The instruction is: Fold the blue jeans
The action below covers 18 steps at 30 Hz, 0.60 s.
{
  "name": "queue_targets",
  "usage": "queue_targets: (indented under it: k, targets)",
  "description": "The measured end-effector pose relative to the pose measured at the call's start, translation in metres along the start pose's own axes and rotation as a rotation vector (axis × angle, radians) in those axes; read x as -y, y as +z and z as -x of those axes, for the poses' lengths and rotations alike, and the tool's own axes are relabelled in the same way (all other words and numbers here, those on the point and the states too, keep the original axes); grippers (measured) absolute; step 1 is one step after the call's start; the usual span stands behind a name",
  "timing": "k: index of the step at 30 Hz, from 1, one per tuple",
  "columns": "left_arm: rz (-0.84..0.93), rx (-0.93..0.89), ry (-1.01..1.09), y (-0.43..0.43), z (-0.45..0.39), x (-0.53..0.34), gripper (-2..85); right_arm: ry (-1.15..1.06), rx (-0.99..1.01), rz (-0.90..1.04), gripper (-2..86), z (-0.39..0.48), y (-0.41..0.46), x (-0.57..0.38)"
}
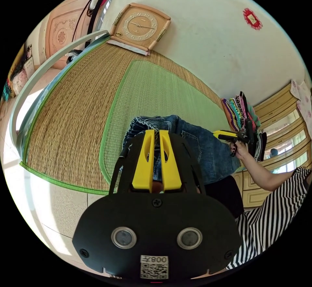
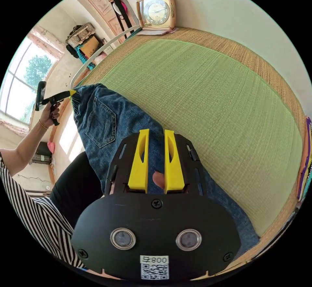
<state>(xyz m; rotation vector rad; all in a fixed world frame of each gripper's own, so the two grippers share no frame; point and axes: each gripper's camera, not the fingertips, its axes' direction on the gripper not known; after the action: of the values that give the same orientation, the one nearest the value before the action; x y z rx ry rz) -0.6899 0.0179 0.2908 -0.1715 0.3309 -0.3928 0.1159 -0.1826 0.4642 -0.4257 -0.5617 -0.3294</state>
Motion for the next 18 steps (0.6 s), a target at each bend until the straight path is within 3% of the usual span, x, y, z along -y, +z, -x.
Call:
queue_targets:
  k: [5,9,13,18]
  targets:
    - [-0.109,0.132,-0.001,-0.006,-0.022,0.004,3.5,-0.002,-0.007,-0.106,7.0,0.019,0.000,-0.032]
    - [-0.199,0.098,0.155,0.000,-0.076,0.021,4.7,-0.005,-0.012,-0.136,6.8,0.027,0.001,-0.043]
    - [0.006,-0.088,0.468,0.081,-0.161,0.062,7.3,-0.021,-0.027,-0.161,7.0,0.037,0.004,-0.055]
    - [0.257,-0.130,0.739,0.185,-0.249,0.100,8.0,-0.034,-0.019,-0.178,7.5,0.046,0.005,-0.066]
